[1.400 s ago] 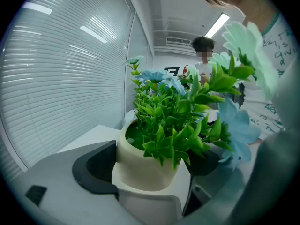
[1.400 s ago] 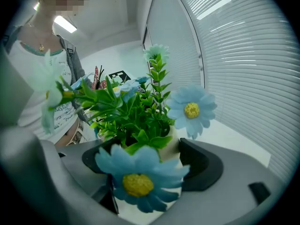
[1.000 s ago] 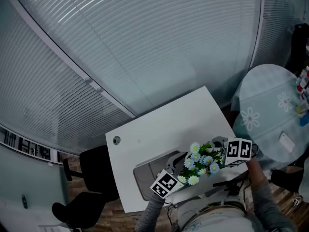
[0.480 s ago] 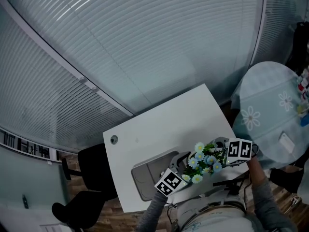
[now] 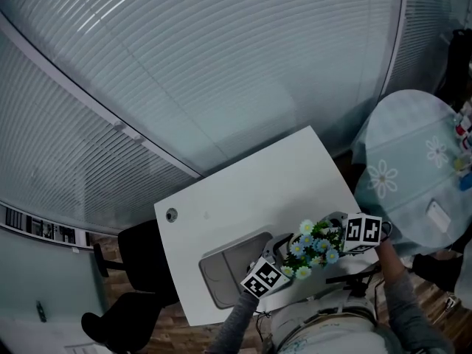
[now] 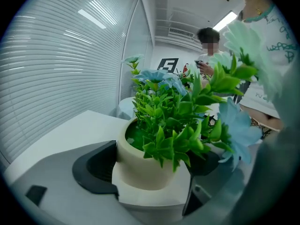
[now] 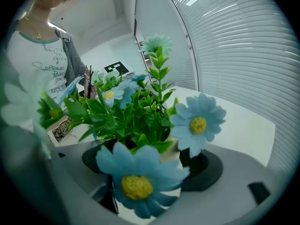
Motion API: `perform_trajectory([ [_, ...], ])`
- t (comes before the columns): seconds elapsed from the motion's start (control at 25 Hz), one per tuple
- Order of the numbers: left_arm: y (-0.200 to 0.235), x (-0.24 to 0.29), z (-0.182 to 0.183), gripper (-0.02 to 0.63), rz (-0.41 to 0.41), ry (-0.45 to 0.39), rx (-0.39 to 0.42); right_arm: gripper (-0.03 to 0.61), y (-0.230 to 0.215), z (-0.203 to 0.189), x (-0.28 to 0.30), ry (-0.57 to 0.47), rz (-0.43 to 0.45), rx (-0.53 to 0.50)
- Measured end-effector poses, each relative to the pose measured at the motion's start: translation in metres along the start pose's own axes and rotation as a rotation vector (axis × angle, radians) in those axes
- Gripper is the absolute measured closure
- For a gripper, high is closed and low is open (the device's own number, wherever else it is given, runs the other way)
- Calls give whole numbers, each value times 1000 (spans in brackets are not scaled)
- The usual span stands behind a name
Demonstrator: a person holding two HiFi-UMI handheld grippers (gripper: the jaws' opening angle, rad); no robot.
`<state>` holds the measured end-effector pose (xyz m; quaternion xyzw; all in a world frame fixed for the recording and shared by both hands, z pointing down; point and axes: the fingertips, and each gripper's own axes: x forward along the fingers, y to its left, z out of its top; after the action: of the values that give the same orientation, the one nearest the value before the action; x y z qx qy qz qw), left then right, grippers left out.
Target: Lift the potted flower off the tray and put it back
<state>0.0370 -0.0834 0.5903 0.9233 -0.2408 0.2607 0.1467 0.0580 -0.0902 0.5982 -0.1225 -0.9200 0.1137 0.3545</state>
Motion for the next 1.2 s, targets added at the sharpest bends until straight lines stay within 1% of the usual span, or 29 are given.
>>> perform_trajectory([
  [0.16, 2, 8, -8, 173, -5, 26, 2, 198, -4, -8, 6, 30, -1, 3],
  [0.56, 4, 22, -26, 173, -9, 39, -11, 198, -11, -24, 17, 66, 2, -1],
  [1.0, 2, 34, -41, 173, -7, 65, 6, 198, -14, -41, 30, 103, -14, -22],
  [1.2, 3, 36, -45, 173, -2, 72, 21, 198, -11, -41, 32, 105, -9, -19],
])
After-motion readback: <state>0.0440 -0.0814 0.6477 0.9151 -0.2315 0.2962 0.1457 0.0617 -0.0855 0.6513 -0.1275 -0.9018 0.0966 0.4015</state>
